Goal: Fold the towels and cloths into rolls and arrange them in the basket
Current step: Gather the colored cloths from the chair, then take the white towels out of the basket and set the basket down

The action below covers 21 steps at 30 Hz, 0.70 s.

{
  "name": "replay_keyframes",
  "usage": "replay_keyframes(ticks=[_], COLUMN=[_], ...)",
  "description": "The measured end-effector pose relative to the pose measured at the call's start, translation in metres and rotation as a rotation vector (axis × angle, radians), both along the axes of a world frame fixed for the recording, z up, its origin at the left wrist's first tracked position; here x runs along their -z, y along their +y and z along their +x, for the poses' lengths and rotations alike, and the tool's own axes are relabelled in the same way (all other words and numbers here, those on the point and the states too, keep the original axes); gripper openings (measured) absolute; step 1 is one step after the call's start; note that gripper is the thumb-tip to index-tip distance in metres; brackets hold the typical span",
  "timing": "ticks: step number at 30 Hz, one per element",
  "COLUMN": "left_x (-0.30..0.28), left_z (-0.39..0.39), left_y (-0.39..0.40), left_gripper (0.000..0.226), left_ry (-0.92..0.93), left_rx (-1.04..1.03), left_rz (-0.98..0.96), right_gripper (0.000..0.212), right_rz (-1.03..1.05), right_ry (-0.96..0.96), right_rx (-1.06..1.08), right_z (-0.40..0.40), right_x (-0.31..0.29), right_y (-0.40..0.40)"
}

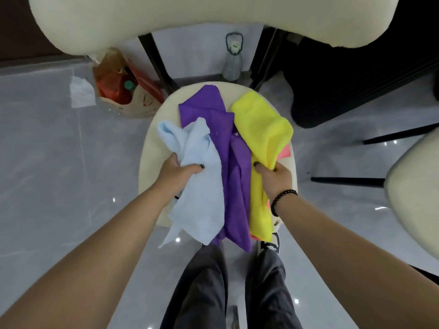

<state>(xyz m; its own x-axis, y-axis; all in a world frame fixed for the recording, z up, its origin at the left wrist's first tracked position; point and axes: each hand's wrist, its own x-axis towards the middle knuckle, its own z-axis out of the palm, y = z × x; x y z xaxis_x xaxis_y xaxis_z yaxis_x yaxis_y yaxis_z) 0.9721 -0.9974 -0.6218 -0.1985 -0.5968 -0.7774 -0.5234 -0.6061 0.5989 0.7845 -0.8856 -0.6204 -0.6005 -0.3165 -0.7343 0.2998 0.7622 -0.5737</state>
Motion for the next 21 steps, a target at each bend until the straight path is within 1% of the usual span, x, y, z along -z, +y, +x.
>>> replay_keyframes(ticks=[2,4,6,8,9,11,14,17,19,21], left_x=[-0.004,-0.004,-0.001,0.006,0.011,0.01,-0.006,-0.023,-0.035,-0.053], left_z=[0.005,0.006,0.002,-0.003,-0.005,-0.012,-0.023,-0.024,-0.024,-0.027], left_y=[-0.003,-0.006,-0.007,-0.005,-0.004,-0.003,-0.002,-0.001,0.0,0.002], left_gripper=[0.034,0.034,0.038,0.053,0.062,0.07,0.067,0.076,0.068,0.06], left_ry=[-0.008,-0.002,-0.025,-0.107,-0.166,-0.277,-0.392,-0.417,-0.371,-0.29], left_rx=[-0.049,-0.055,0.002,0.084,0.106,0.126,0.143,0.176,0.215,0.244], left_rz=[-0.084,-0.113,-0.107,-0.15,-0.174,-0.193,-0.259,-0.347,-0.398,-0.411], right_gripper=[0.005,0.024,0.042,0.063,0.072,0.081,0.08,0.074,0.072,0.065], right_rz=[-0.049,-0.119,-0.102,0.003,0.06,0.102,0.087,0.059,0.038,-0.013], right_ry=[0.145,0.211,0.176,0.127,0.109,0.072,0.069,0.122,0.135,0.145], right_rx=[0.039,0.02,-0.169,-0.423,-0.507,-0.533,-0.498,-0.476,-0.446,-0.381], right_z=[-0.005,-0.007,-0.005,-0.002,-0.001,-0.001,-0.004,-0.009,-0.012,-0.014], right_x=[-0.001,0.003,0.009,0.018,0.02,0.019,0.007,-0.013,-0.03,-0.047], right_y=[0.002,0.0,-0.004,-0.007,-0.009,-0.014,-0.016,-0.012,-0.008,-0.003])
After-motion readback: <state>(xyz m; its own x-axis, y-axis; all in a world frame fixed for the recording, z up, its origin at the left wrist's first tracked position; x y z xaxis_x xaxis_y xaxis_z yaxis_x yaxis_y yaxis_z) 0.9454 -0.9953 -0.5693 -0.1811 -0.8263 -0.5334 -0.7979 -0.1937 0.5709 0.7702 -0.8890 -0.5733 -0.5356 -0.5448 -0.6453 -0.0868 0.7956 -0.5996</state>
